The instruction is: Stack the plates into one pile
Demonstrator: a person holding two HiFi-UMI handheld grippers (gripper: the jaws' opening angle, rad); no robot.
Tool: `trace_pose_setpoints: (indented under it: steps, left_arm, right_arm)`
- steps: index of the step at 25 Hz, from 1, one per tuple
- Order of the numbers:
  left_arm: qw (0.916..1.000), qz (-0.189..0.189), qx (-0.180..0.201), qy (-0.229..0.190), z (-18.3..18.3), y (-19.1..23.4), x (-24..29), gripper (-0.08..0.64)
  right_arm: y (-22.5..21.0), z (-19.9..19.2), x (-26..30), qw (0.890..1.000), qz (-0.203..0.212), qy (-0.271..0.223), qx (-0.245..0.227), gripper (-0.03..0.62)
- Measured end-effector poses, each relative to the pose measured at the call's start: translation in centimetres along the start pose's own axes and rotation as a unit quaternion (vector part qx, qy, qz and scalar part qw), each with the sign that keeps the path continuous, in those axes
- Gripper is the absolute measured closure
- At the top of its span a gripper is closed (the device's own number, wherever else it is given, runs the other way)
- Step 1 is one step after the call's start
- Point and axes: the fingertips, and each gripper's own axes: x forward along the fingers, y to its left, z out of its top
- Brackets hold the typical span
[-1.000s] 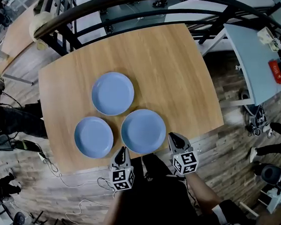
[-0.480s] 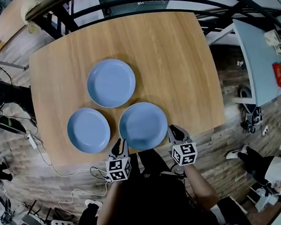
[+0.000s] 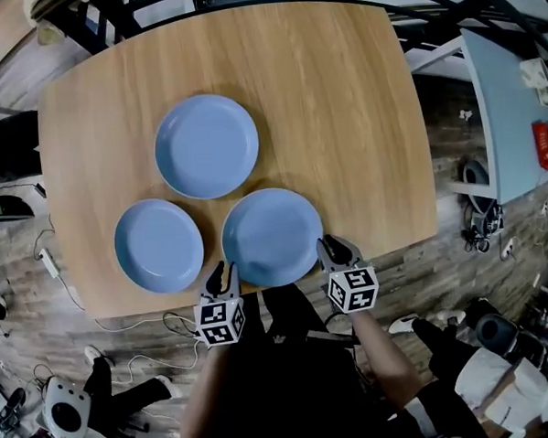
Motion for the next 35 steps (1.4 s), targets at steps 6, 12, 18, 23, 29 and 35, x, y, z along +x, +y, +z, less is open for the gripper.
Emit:
trace_pose_setpoints:
  steps: [6, 12, 18, 23, 29, 35]
  left_arm:
    - [0.9999, -0.007, -0.005, 0.009, -0.4, -0.2, 0.8, 0.457]
    - [0.9998, -0.01, -0.011, 0.011, -0.4, -0.2, 1.5, 0.457]
    - [0.9997, -0.013, -0.015, 0.013, -0.3, -0.3, 1.8, 0.46]
    - [0.9997, -0.012, -0.02, 0.008, -0.3, -0.2, 1.9, 0.465]
    - [0.9998, -0.01, -0.019, 0.005, -0.2, -0.2, 1.7, 0.473]
    - [0.9998, -0.013, -0.015, 0.004, -0.1, -0.8, 1.4, 0.474]
  right_arm:
    - [-0.6, -0.5, 0.7, 1.0, -0.006, 0.015, 0.012, 0.495]
    - [-0.5, -0.7, 1.2, 1.0, -0.004, 0.02, 0.021, 0.508]
    - [-0.4, -0.6, 1.2, 1.0, -0.004, 0.021, 0.017, 0.522]
    - [-0.5, -0.6, 1.3, 1.0, -0.004, 0.02, 0.018, 0.523]
    - [-0.4, -0.8, 1.1, 0.999, -0.008, 0.018, 0.027, 0.528]
    - [-0.7, -0.7, 0.6, 0.999, -0.012, 0.013, 0.035, 0.531]
